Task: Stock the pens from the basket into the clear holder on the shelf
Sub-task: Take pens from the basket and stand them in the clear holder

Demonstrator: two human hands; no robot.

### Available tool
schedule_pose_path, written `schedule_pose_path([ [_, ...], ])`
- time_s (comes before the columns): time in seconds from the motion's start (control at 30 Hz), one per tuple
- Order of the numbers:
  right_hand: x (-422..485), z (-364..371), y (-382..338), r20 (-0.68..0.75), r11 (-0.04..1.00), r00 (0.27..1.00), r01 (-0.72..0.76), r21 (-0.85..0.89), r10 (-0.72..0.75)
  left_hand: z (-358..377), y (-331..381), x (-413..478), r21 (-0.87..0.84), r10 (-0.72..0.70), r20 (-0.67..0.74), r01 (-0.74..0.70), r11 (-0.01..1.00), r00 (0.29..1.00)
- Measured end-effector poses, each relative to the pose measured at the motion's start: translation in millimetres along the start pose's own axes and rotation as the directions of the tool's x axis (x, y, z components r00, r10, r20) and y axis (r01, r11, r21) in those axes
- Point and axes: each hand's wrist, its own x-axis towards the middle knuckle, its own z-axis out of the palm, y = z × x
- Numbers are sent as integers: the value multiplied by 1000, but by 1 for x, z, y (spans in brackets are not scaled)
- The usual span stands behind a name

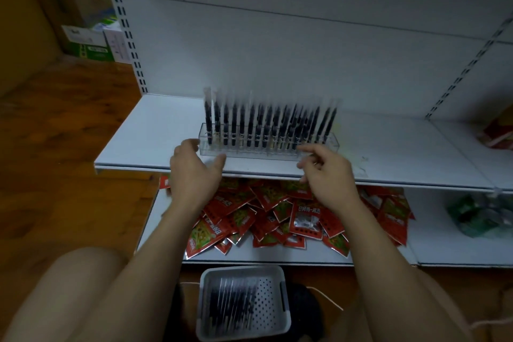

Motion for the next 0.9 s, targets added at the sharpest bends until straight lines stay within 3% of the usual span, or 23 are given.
schedule_pose_path([
  [0.2, -28, 44, 15, 266, 972, 964, 39, -233, 25, 5, -23, -49, -24, 53, 233, -49, 999, 971],
  [0.43, -64, 94, 66, 517, 942, 807, -133, -309, 284, 22, -86, -96, 52, -167, 472, 162, 985, 866],
  [0.57, -100, 126, 109, 573, 878, 673, -279, -389, 468, 37, -133, -135, 157, -391, 545, 368, 917, 742],
  [0.67, -127, 147, 137, 598, 810, 551, -329, -486, 583, 45, -157, -144, 255, -457, 604, 385, 887, 653],
  [0.73, -135, 159, 153, 587, 756, 487, -310, -577, 647, 49, -163, -136, 243, -462, 603, 401, 883, 651],
  [0.9, -120, 192, 186, 538, 673, 414, -333, -661, 734, 66, -173, -108, 152, -483, 570, 492, 857, 665],
])
